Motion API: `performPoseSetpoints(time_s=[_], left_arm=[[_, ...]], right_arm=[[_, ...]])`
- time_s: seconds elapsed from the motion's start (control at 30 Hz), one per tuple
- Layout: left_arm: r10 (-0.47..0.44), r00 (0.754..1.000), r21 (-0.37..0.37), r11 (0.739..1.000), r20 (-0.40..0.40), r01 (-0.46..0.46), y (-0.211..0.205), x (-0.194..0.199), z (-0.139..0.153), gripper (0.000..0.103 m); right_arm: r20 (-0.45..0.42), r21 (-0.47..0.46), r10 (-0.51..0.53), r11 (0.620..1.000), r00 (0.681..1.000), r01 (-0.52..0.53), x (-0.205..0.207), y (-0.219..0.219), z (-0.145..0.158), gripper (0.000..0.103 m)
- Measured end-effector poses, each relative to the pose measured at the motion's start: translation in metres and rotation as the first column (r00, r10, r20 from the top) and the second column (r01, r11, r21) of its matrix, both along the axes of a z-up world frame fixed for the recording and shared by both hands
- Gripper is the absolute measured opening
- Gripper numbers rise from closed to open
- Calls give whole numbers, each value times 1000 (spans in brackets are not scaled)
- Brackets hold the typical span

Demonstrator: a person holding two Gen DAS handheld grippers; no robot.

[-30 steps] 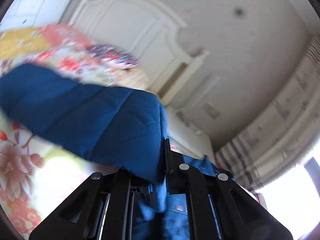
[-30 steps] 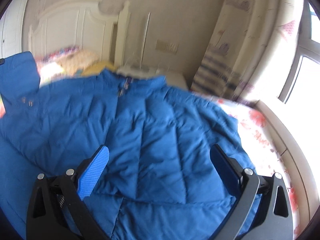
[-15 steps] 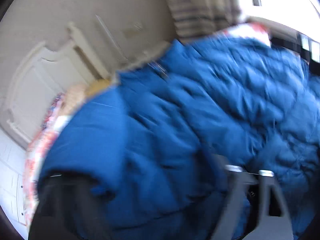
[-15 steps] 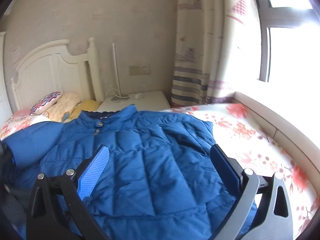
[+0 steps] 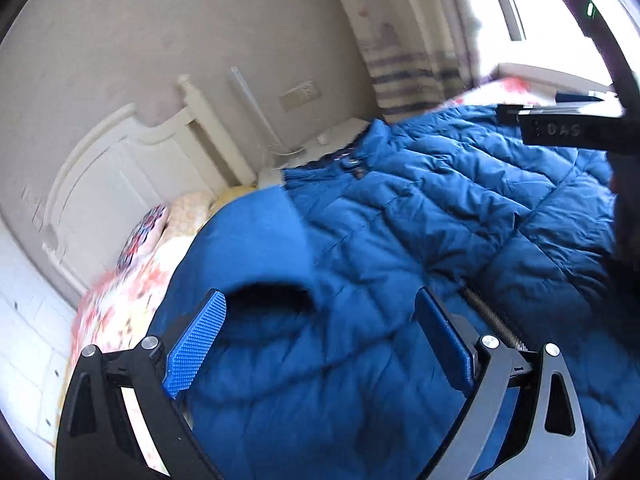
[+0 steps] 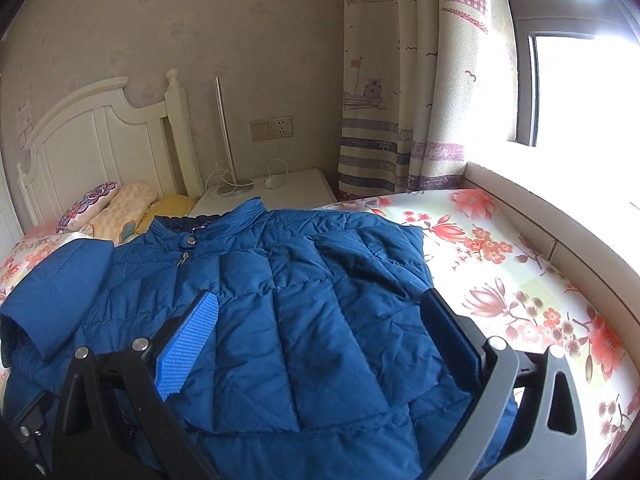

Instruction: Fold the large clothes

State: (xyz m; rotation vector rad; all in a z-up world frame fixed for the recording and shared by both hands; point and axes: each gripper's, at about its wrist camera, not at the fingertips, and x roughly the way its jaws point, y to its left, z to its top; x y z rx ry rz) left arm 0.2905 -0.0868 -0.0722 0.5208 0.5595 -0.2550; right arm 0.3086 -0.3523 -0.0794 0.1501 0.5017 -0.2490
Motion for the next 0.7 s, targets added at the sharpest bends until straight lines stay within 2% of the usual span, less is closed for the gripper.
performPoseSetpoints(time_s=[0.07, 0.17, 0.23, 0.37, 0.4, 0.53, 0.63, 0.7], left_arm=[[35, 999, -39, 999, -27, -36, 22, -10, -2, 92], [88, 993, -52, 994, -77, -92, 49, -15, -13, 92], [119, 986, -55, 991, -116, -126, 61, -12, -24, 92], [173, 964, -110, 974, -204, -198, 86, -3, -46, 91], [185, 962, -144, 966, -199, -216, 93, -3, -43, 91], [257, 953, -158, 946, -163, -282, 105, -7, -40, 91], [345, 934, -239, 902, -95, -358, 126, -19, -29, 91], [427, 901, -370, 826, -79, -424, 158, -29, -21, 92]], right_arm=[[-2, -5, 0, 1000, 1000, 0, 0, 1, 0, 100], [-7, -12, -1, 1000, 1000, 1, 1, 2, -2, 100], [-12, -18, -1, 1000, 1000, 1, 2, 3, -2, 100], [-38, -33, 1, 999, 999, -2, 6, 6, -7, 100], [-52, -33, 6, 999, 999, -8, 8, 7, -9, 100], [-73, -14, 17, 1000, 997, -18, 14, 5, -11, 100], [-28, -69, 83, 994, 996, -85, 9, 26, 2, 97], [0, -133, 218, 967, 976, -216, 5, 63, 20, 95]])
